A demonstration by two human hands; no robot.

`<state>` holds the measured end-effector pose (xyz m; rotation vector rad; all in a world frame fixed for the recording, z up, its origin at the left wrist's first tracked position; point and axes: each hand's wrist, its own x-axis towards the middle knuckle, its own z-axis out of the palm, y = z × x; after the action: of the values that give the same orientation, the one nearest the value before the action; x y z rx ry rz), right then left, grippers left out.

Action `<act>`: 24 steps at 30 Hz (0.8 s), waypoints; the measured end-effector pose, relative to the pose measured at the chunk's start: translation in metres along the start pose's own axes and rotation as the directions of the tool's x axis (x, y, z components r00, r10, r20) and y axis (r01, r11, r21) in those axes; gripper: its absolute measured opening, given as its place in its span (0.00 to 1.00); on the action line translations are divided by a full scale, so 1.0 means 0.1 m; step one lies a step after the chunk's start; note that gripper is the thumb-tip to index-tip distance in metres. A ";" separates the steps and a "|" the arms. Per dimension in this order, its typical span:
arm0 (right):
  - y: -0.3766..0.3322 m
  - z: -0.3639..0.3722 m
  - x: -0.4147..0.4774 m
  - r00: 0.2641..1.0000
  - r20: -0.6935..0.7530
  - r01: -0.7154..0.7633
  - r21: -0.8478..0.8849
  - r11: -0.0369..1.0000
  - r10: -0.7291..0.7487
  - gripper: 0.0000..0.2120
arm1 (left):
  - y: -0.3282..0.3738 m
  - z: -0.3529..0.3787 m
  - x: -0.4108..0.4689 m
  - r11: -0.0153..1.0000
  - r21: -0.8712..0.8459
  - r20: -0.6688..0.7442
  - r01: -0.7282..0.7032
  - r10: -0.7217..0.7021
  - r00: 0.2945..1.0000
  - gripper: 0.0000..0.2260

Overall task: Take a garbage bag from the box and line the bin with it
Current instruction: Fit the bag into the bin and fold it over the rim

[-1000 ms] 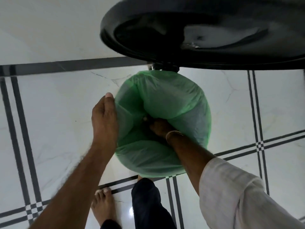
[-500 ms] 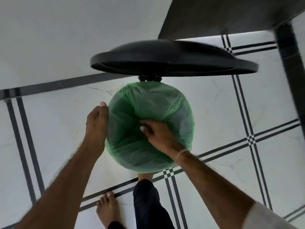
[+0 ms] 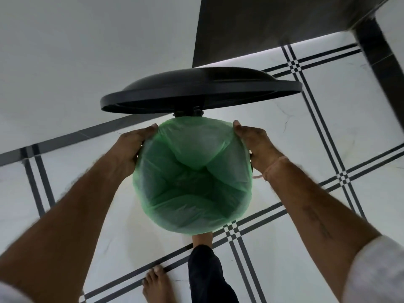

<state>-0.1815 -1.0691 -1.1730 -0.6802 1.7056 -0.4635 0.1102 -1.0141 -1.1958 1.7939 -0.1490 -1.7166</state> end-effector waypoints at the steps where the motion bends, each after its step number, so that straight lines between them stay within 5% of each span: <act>1: -0.01 -0.01 0.06 1.000 -0.012 -0.023 0.012 1.000 0.023 0.21 | 0.01 -0.01 0.04 0.999 -0.024 0.012 0.026 -0.026 1.000 0.15; 4: -0.03 0.04 0.24 0.997 -0.005 -0.083 -0.052 0.995 0.083 0.21 | 0.00 -0.03 0.18 0.995 -0.062 0.036 0.072 -0.070 0.997 0.18; 8: 0.04 0.04 0.31 0.973 0.044 -0.219 -0.099 0.971 0.225 0.13 | -0.04 0.01 0.23 0.991 -0.040 0.088 0.130 -0.126 0.988 0.11; 12: 0.09 -0.05 0.25 0.978 0.024 -0.202 -0.131 0.971 0.207 0.09 | -0.17 -0.07 0.12 0.992 -0.079 0.049 0.101 -0.097 0.994 0.19; 16: 0.34 -0.13 0.06 0.985 -0.172 -0.030 -0.065 0.997 0.019 0.07 | -0.42 -0.21 -0.15 0.988 -0.146 0.047 0.044 -0.037 0.998 0.13; 19: 0.66 -0.14 -0.29 0.912 -0.392 0.128 -0.015 0.992 -0.124 0.13 | -0.71 -0.30 -0.35 0.986 -0.147 -0.058 -0.081 0.073 0.996 0.10; 24: 1.05 -0.10 -0.76 0.946 -0.307 -0.008 0.287 0.958 0.100 0.12 | -1.17 -0.19 -0.72 0.955 -0.292 -0.214 -0.061 -0.003 0.977 0.08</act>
<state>-0.1999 -0.9408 -1.1802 -0.3610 1.9055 -0.7956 0.0780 -0.8791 -1.1955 1.7228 0.1652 -1.4276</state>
